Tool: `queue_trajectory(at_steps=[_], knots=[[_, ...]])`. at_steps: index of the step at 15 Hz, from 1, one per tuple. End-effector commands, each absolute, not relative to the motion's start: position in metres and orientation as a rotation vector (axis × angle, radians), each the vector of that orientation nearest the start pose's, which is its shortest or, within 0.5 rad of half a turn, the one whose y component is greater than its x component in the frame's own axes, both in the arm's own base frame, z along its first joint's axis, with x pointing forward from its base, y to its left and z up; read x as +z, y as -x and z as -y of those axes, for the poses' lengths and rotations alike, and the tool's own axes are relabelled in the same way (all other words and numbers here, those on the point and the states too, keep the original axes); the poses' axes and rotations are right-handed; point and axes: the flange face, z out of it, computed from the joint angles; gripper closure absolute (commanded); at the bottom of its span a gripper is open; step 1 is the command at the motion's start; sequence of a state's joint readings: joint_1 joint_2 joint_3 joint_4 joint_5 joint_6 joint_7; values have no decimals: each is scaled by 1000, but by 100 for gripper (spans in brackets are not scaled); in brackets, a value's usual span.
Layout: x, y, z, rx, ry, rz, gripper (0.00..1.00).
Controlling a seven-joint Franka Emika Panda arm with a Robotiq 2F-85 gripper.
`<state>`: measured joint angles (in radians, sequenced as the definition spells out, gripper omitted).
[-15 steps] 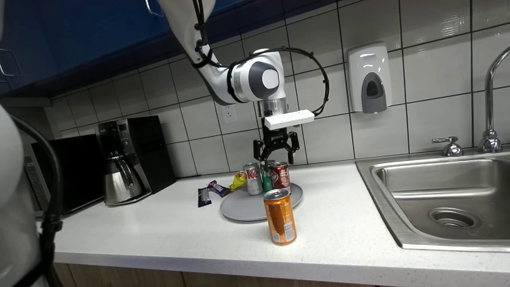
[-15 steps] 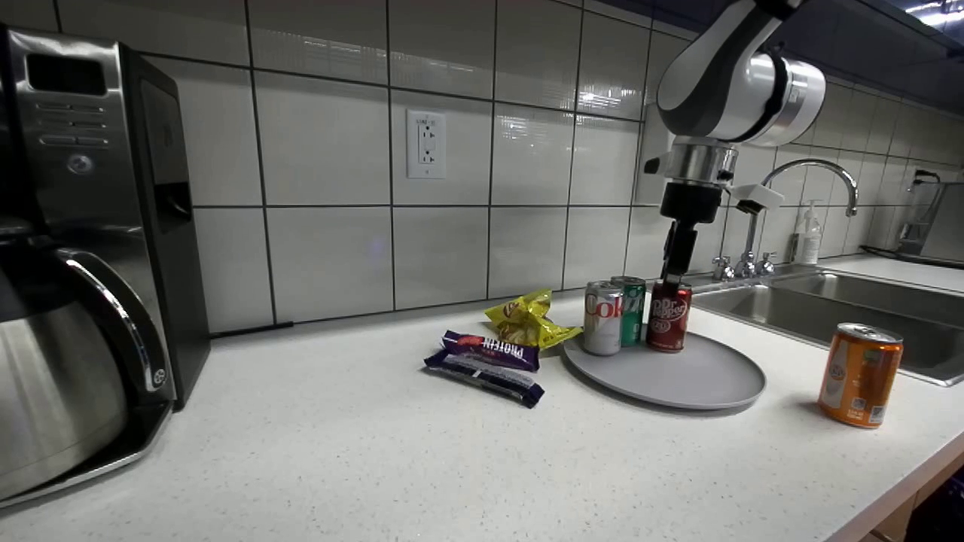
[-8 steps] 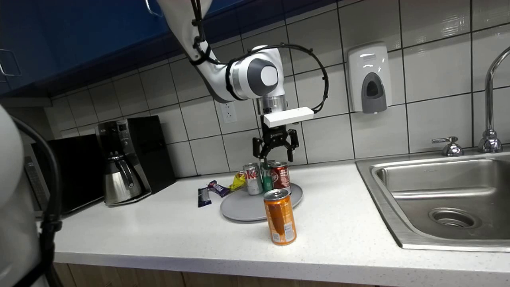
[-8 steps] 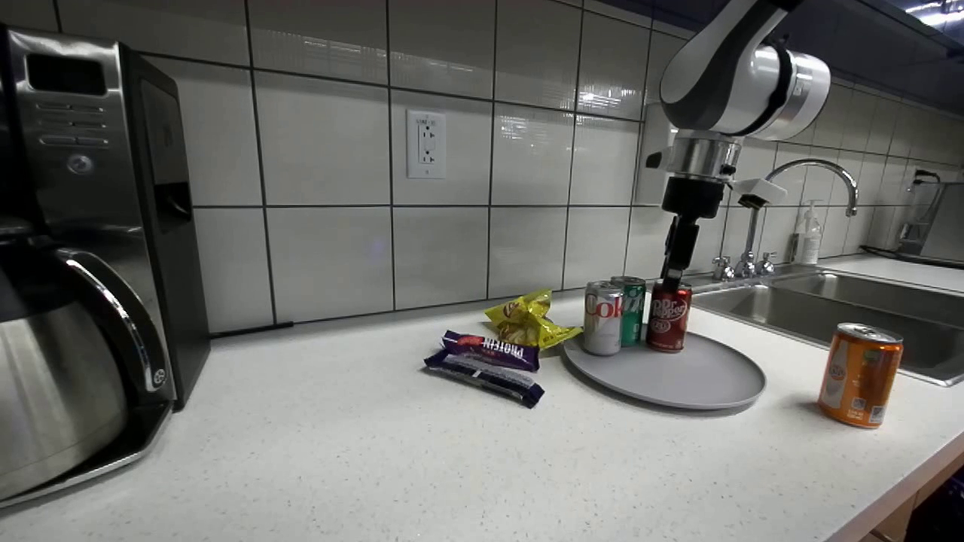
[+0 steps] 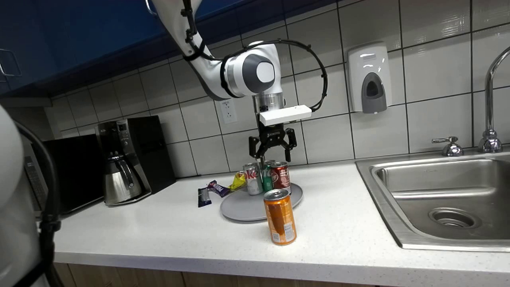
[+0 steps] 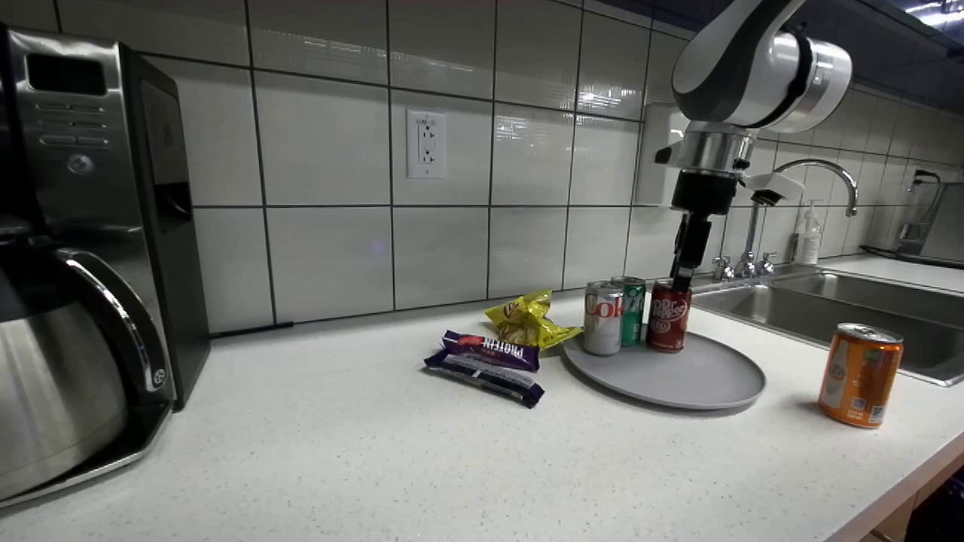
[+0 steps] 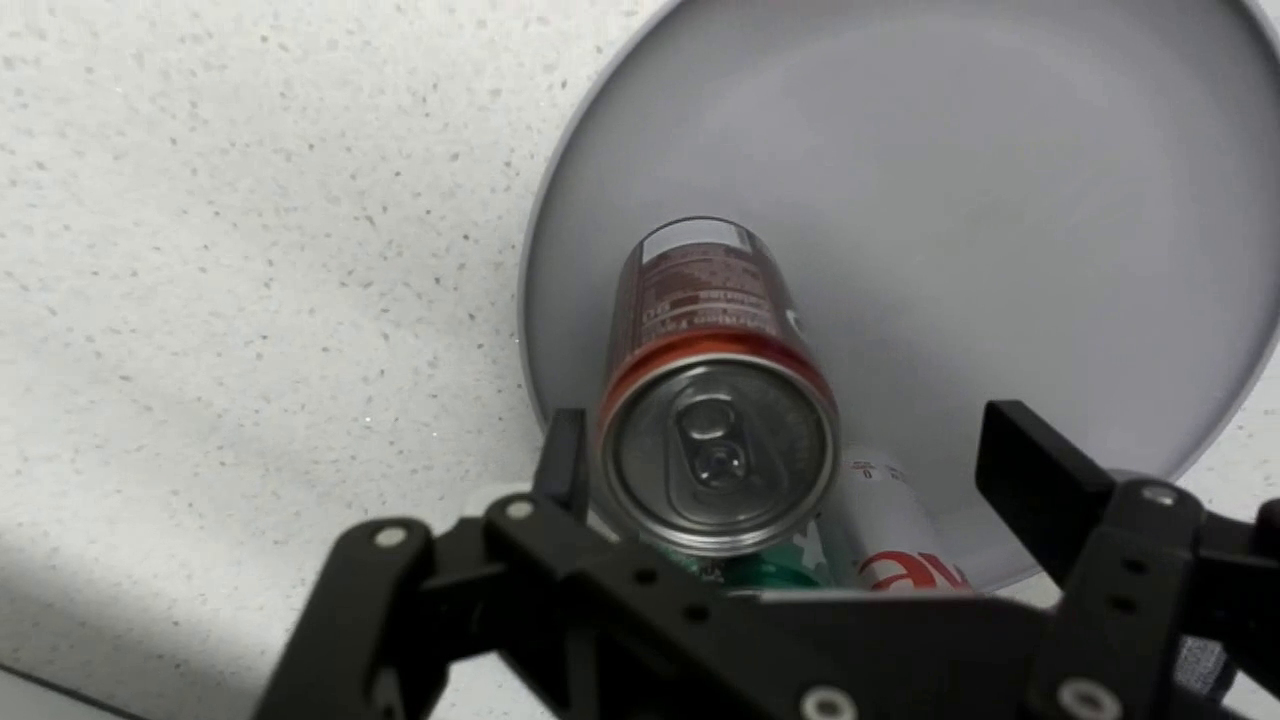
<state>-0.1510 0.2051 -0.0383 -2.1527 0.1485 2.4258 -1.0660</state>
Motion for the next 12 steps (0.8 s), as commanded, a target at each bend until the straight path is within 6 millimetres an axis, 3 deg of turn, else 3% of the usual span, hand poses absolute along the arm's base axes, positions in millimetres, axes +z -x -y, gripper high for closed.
queue_trajectory(at_steps=[1, 12], knots=[[326, -539, 107, -176, 2912, 1128, 0], [341, -499, 114, -178, 2943, 1097, 0]])
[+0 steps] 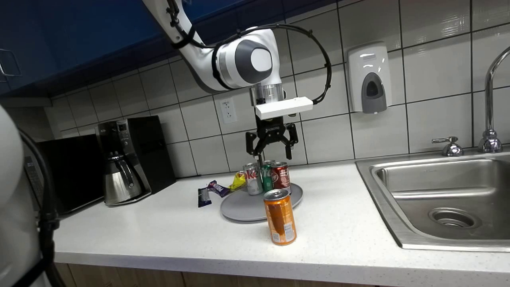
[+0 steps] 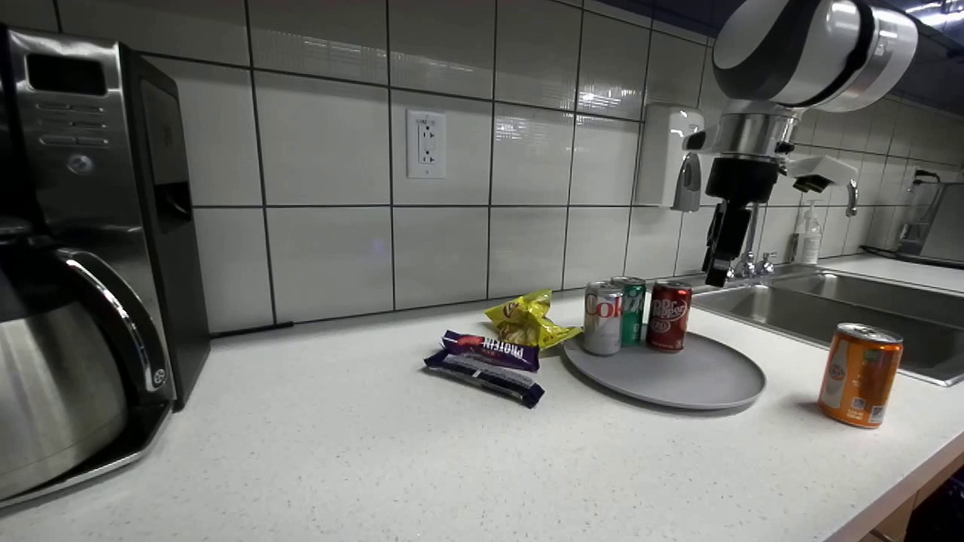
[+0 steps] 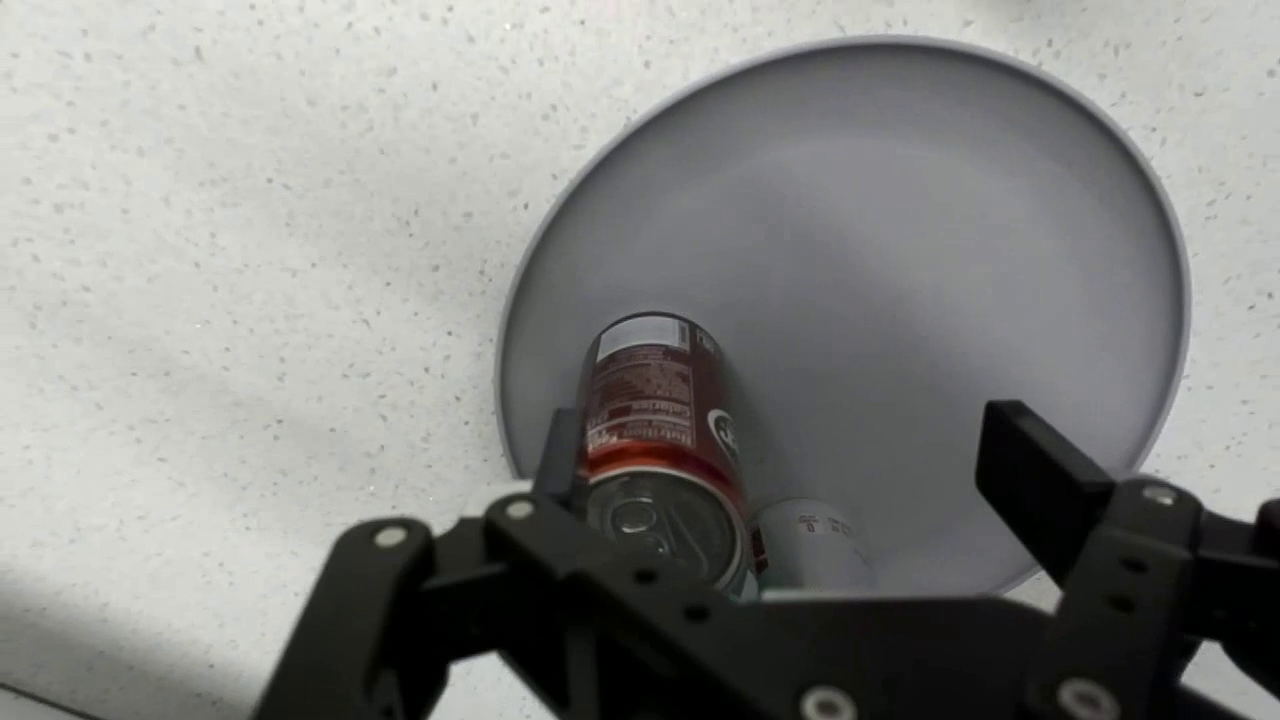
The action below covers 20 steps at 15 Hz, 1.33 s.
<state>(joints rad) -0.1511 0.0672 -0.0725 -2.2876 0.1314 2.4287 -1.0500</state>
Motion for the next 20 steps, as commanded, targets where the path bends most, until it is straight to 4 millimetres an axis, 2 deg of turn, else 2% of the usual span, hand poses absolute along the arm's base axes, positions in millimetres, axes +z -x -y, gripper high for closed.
queue_trajectory(at_steps=[1, 9, 20], knots=[[342, -496, 114, -171, 2949, 1089, 0], [340, -477, 110, -125, 3005, 996, 0], [317, -466, 110, -90, 3104, 779, 0]])
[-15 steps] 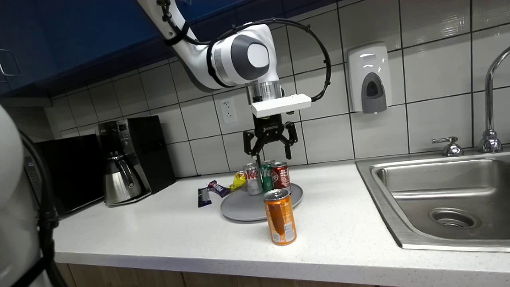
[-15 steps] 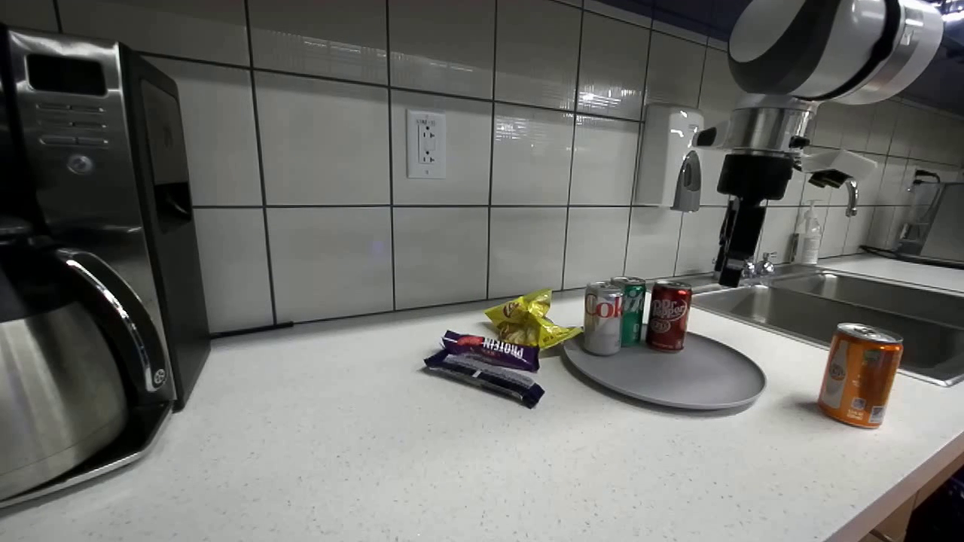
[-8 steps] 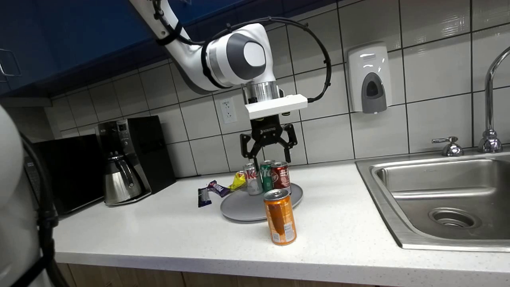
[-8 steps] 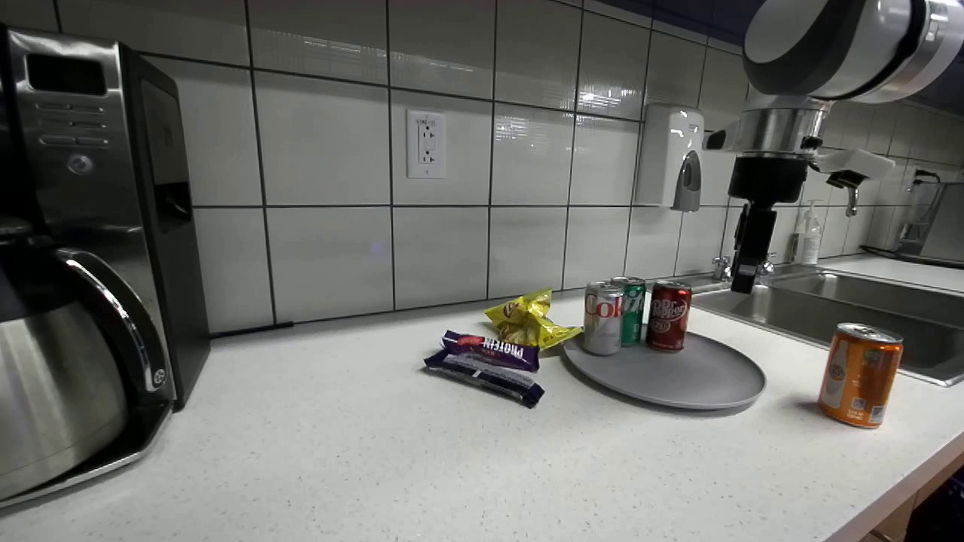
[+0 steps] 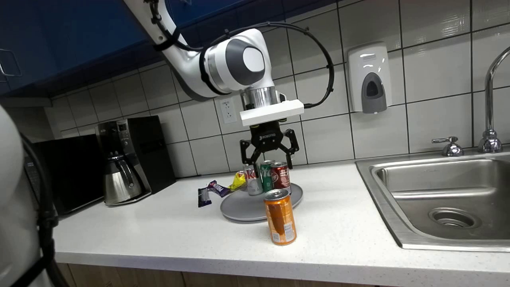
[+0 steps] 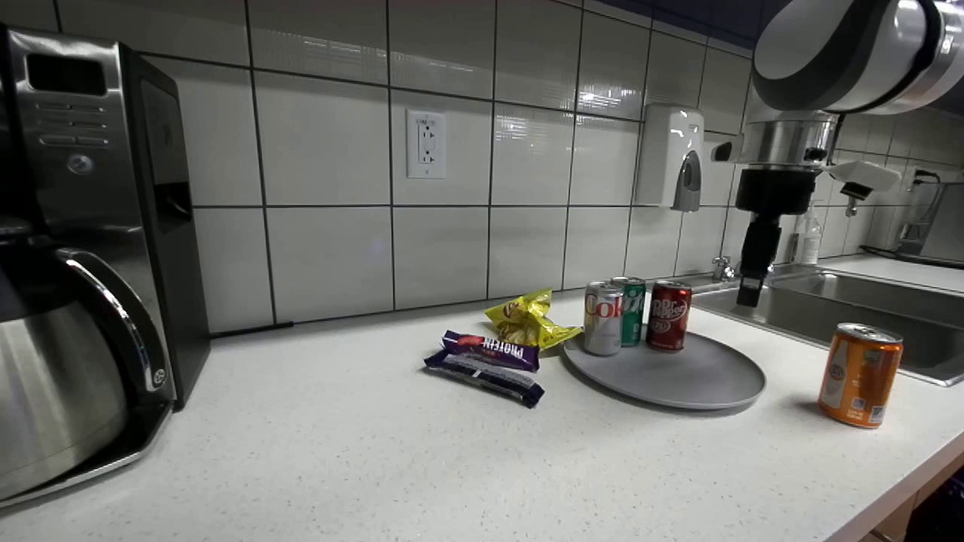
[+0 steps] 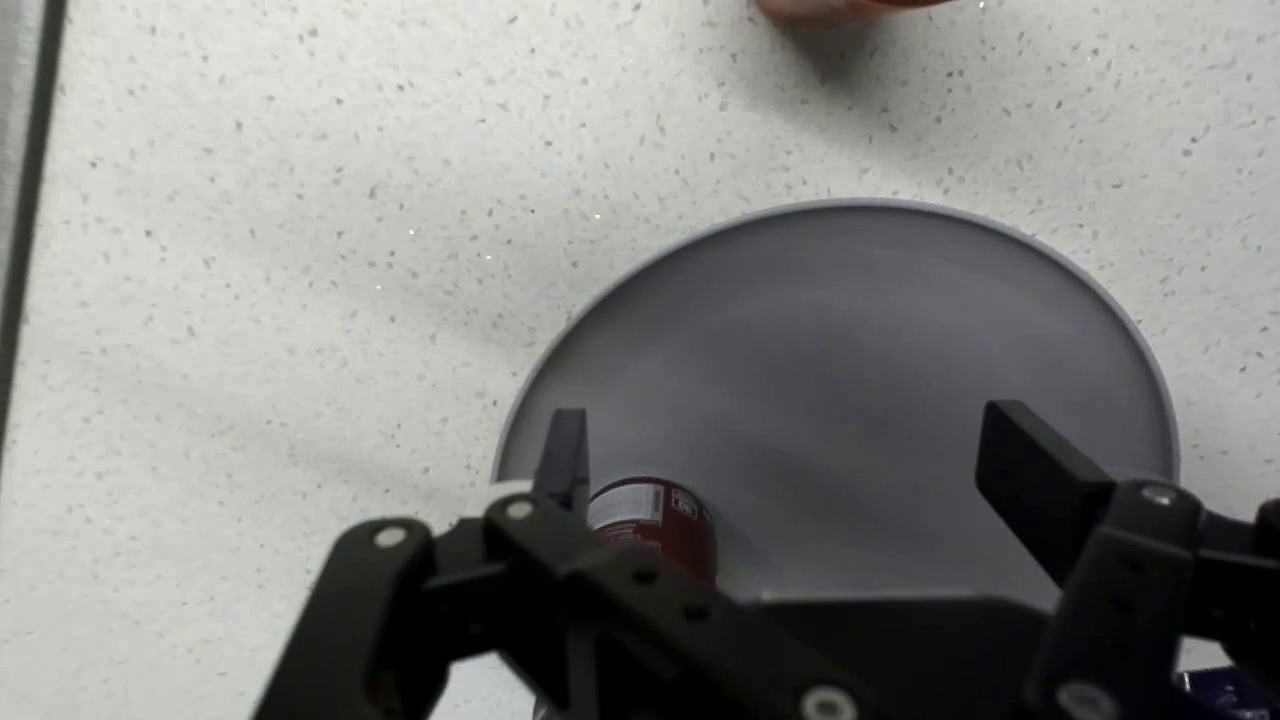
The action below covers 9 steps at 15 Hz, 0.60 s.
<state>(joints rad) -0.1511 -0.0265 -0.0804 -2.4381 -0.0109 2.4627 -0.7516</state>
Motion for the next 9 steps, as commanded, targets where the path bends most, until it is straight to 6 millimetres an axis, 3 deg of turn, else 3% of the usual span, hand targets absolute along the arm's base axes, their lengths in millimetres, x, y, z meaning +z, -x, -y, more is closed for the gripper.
queue_trajectory(at_steps=[1, 9], knots=[[316, -466, 109, -95, 3113, 770, 0], [300, -459, 107, -127, 3119, 726, 0]])
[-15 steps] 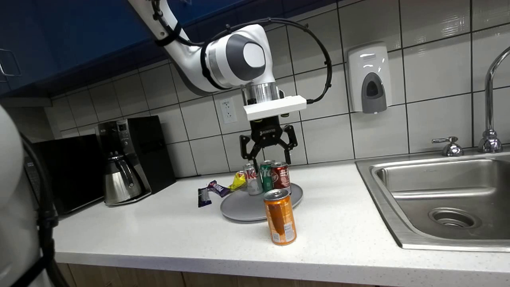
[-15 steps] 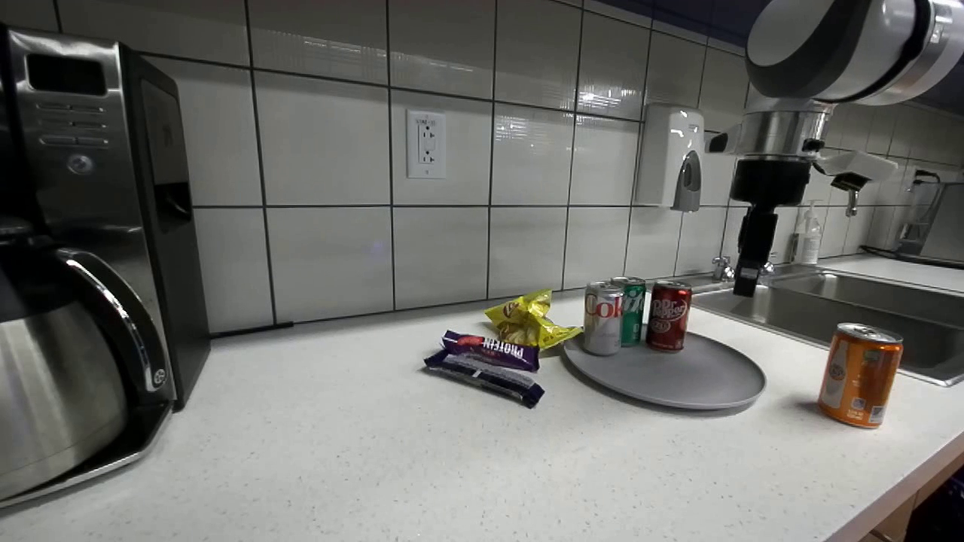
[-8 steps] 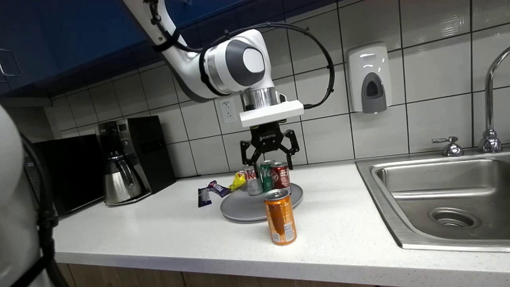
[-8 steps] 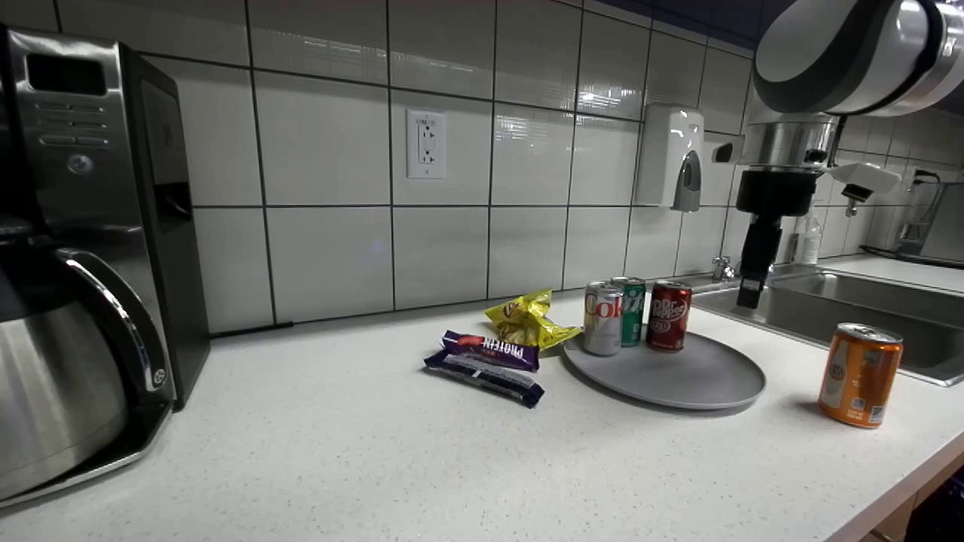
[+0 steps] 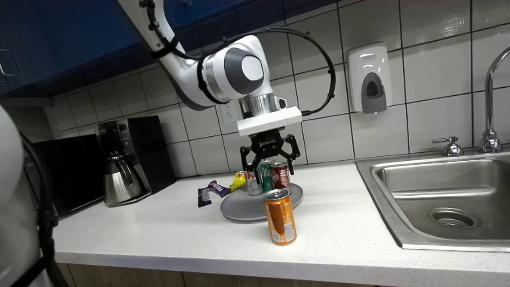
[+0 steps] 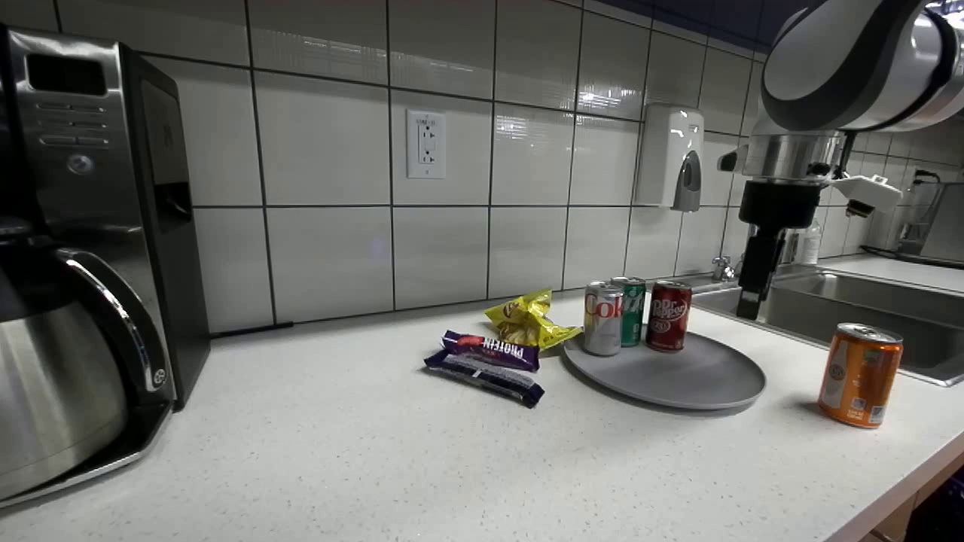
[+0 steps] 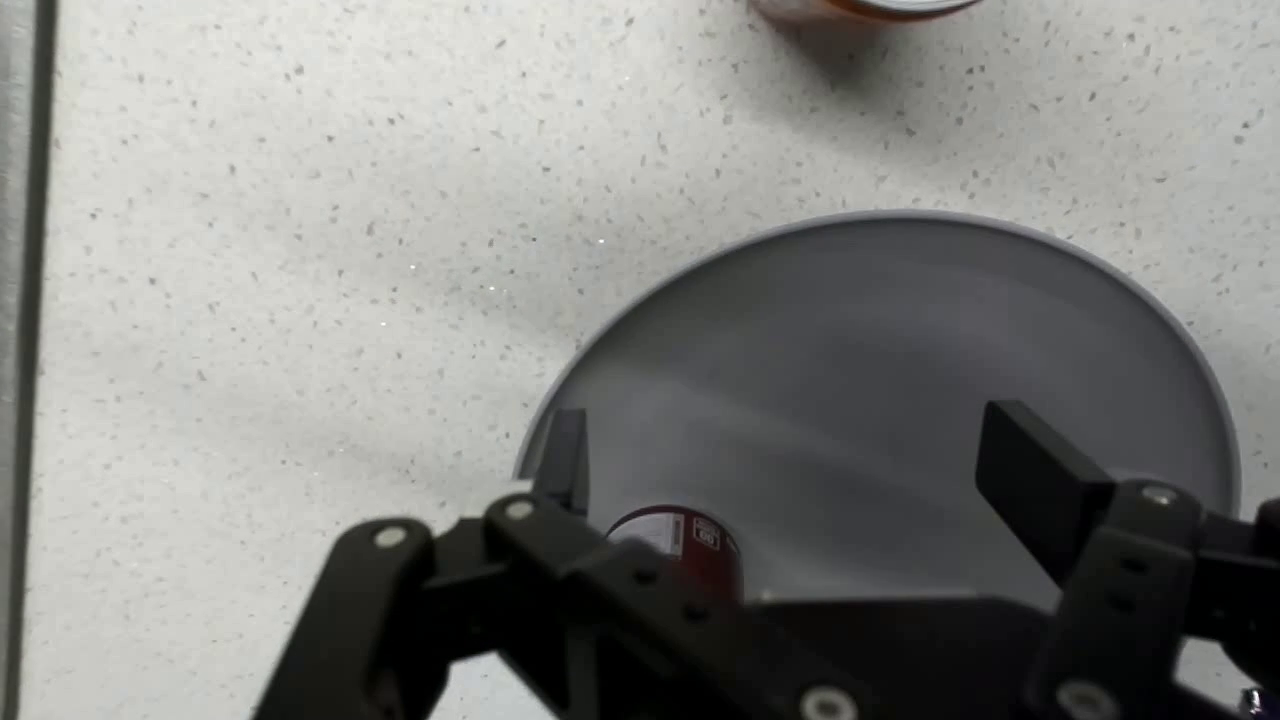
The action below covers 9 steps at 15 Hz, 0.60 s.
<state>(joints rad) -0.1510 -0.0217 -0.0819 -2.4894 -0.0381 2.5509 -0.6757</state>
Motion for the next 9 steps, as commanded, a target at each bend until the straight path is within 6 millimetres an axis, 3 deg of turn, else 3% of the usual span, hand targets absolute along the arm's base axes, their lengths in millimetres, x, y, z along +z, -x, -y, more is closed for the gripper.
queue_trajectory(at_steps=[1, 9], knots=[[298, -458, 107, -130, 3116, 725, 0], [286, -444, 105, -168, 3099, 731, 0]])
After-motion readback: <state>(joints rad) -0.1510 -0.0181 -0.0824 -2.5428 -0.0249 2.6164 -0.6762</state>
